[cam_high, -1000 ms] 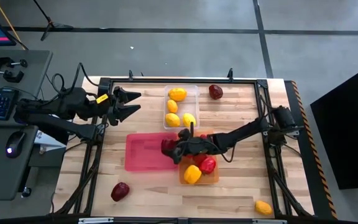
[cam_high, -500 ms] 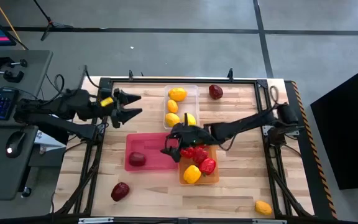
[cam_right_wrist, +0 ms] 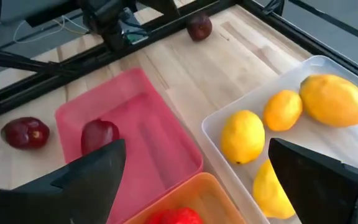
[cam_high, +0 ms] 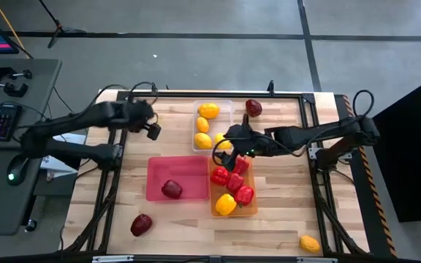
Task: Sort produce into baskets
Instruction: Put the apple into the red bin
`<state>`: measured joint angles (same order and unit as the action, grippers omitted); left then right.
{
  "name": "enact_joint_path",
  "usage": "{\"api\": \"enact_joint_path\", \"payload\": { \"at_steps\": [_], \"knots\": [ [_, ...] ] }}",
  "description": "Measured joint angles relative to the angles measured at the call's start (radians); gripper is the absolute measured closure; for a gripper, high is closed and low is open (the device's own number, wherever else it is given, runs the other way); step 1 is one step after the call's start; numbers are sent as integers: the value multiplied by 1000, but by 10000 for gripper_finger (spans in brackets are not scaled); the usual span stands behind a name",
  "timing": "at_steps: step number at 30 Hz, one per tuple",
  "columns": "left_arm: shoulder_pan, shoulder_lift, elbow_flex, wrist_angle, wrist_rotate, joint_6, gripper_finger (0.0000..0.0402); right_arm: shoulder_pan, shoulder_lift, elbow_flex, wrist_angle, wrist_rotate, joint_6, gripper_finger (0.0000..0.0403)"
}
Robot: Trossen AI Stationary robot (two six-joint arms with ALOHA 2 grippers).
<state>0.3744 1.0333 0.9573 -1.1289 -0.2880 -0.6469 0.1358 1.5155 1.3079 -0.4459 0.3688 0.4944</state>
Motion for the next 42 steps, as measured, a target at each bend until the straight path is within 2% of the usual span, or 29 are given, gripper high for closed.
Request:
{"api": "enact_joint_path", "payload": {
  "at_steps": [4, 7, 10, 15, 21, 26, 36, 42],
  "knots": [
    [188, 142, 0, -31, 93, 259, 5, 10, 2, 0, -3, 1, 17, 20],
    [268, 251, 0, -50, 92, 422, 5, 22, 11, 0, -15, 1, 55, 20],
    [315, 365, 0, -98, 48, 526, 5, 37, 11, -29, 6, 3, 92, 20],
    [349, 509, 0, -122, -73, 600, 5, 60, 11, -90, 40, 19, 183, 20],
    [353, 587, 0, -70, -160, 695, 5, 82, 11, -179, 138, 20, 294, 20],
    [362, 646, 0, -49, -279, 773, 5, 99, 12, -241, 242, 19, 354, 20],
    [368, 800, 0, -6, -270, 859, 5, 139, 12, -282, 312, 17, 399, 20],
    [358, 840, 1, 8, -281, 836, 9, 156, 12, -282, 317, 17, 400, 20]
  ]
}}
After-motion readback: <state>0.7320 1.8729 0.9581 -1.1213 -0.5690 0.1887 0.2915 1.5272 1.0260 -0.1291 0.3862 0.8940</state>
